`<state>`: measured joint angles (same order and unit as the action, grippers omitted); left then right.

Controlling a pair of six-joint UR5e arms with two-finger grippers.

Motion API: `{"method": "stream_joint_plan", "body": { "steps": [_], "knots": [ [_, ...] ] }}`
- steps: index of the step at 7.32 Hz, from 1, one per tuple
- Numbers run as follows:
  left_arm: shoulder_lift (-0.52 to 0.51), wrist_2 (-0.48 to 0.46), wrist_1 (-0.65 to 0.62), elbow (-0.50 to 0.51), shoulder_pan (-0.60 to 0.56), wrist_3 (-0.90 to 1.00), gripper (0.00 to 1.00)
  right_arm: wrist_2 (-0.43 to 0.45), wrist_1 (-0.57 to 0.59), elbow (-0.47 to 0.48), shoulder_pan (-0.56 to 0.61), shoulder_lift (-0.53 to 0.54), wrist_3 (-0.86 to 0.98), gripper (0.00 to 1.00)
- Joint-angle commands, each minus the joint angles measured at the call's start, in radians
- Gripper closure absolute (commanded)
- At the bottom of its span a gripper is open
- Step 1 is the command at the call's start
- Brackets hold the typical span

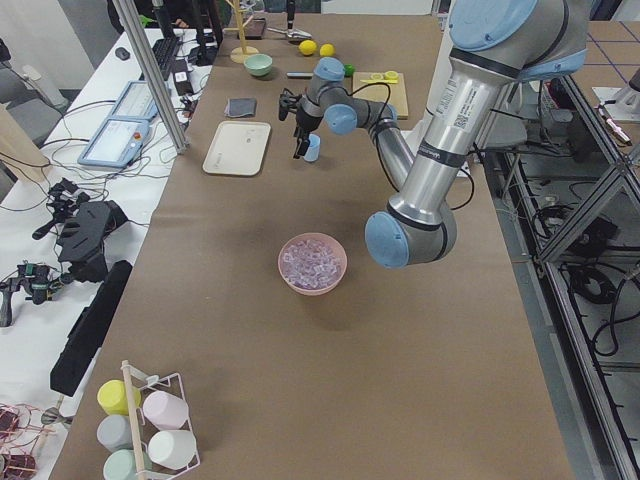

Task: Mash ice and strawberries in cup
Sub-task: 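Draw the left gripper back while the right gripper moves toward the strawberry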

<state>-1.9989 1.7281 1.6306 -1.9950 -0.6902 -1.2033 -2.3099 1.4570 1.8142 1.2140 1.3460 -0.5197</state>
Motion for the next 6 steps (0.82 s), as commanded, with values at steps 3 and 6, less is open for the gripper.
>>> {"method": "stream_joint_plan", "body": {
  "steps": [3, 6],
  "knots": [
    [0.183, 0.134, 0.000, -0.087, -0.175, 0.215, 0.02, 0.182, -0.221, -0.123, -0.246, 0.002, -0.131, 0.00],
    [0.172, 0.134, 0.000, -0.082, -0.175, 0.215, 0.02, 0.240, -0.409, -0.242, -0.326, -0.004, -0.209, 0.00]
  ]
}}
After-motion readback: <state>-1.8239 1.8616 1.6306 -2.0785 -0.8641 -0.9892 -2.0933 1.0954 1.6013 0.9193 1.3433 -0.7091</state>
